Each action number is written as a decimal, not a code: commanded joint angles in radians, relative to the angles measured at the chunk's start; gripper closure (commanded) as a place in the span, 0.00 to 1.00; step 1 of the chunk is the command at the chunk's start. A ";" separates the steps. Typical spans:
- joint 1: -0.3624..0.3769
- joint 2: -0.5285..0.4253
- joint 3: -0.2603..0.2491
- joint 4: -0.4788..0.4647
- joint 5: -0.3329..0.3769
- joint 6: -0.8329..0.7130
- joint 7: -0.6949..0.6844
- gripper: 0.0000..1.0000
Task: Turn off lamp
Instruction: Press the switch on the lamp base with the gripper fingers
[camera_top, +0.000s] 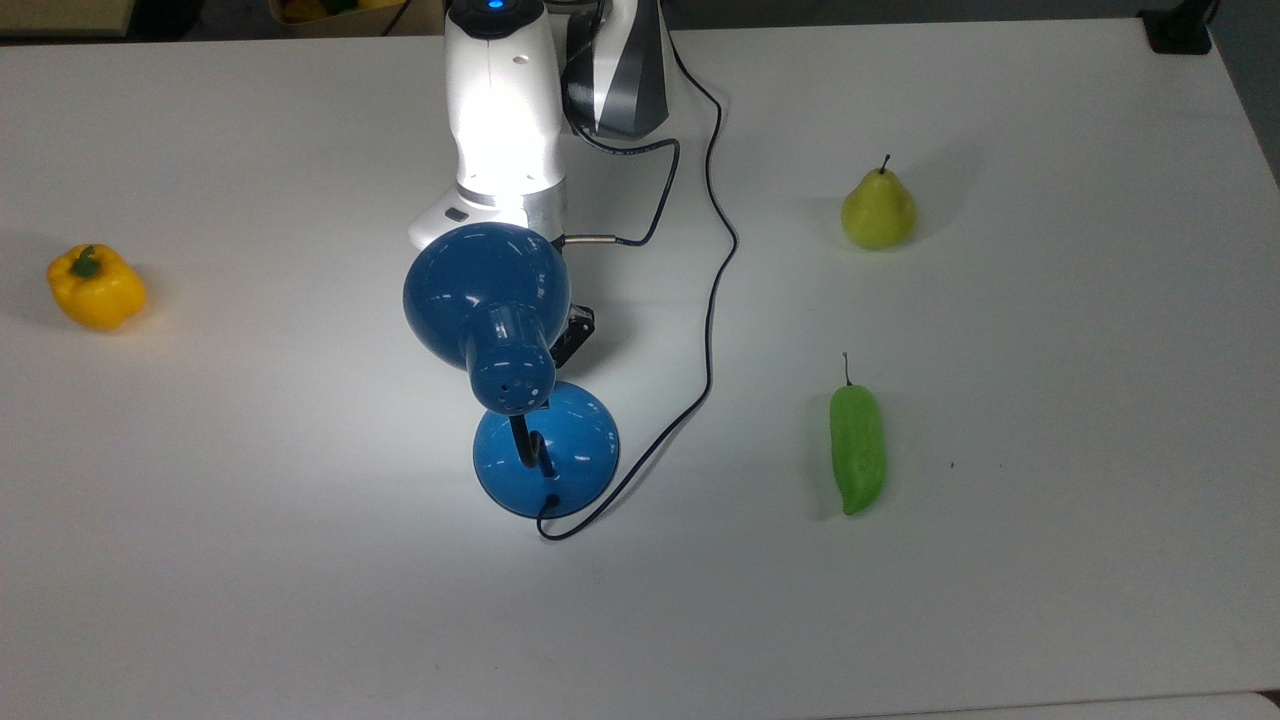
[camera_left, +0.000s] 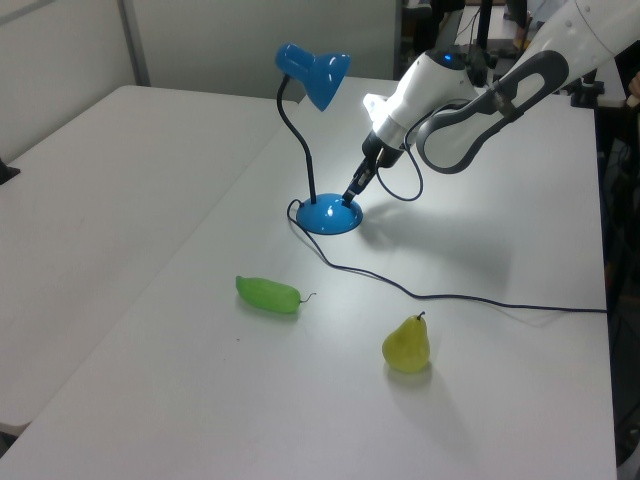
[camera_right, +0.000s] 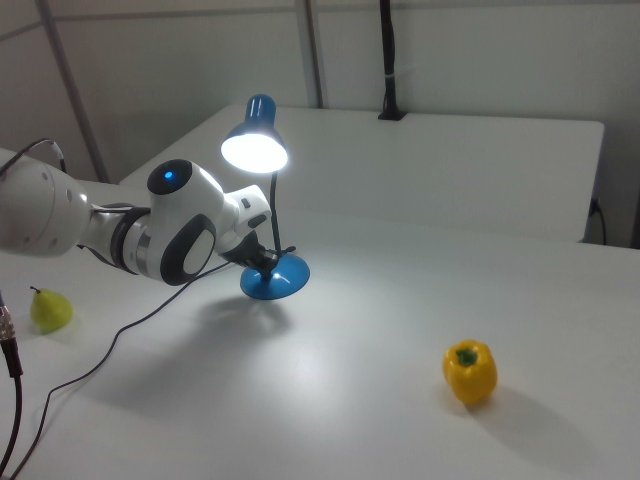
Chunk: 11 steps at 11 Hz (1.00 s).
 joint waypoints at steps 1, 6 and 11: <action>0.008 0.017 0.003 0.000 0.010 0.042 0.013 1.00; 0.010 0.016 0.003 -0.021 0.010 0.028 0.016 1.00; 0.010 -0.033 0.012 -0.035 0.010 -0.098 0.016 1.00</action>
